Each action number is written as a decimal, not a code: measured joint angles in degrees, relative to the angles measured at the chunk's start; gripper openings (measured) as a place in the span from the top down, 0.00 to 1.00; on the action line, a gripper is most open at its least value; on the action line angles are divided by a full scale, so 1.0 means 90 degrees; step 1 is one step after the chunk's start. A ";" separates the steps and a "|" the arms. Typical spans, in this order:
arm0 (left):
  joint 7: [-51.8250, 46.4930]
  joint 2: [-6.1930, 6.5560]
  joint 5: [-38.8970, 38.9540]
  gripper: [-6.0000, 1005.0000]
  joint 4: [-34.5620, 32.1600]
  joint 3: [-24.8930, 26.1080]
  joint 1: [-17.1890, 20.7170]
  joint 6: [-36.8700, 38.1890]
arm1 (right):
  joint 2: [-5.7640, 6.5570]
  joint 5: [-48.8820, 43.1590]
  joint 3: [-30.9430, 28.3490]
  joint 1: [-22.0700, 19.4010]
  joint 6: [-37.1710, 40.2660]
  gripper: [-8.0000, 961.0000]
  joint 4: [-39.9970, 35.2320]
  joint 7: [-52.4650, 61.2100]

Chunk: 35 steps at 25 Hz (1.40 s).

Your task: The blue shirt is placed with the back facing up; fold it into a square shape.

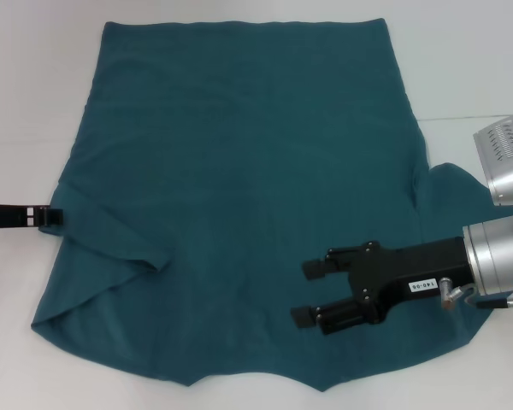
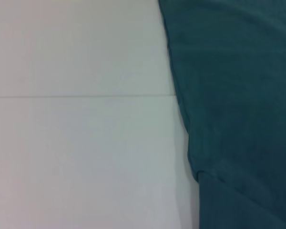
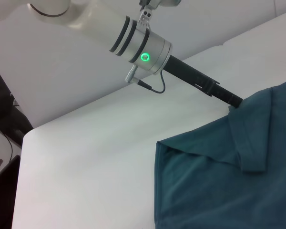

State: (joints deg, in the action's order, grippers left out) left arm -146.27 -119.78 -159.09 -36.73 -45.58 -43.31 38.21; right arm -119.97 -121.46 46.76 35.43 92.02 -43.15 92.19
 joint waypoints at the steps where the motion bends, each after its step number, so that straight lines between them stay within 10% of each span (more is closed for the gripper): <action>1: 0.0001 -0.0002 0.0000 0.43 0.0009 -0.0001 0.0000 0.0000 | 0.0000 0.0000 0.0000 0.0000 0.0000 0.05 0.0000 0.0000; 35: 0.0022 -0.0030 0.0000 0.44 0.0236 -0.0082 -0.0076 -0.0071 | 0.0000 -0.0001 0.0009 -0.0049 0.0010 0.05 0.0010 0.0000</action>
State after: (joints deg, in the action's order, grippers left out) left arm -146.07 -120.05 -159.08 -34.61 -46.32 -43.99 37.57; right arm -119.97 -121.47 46.85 34.98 92.11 -43.06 92.19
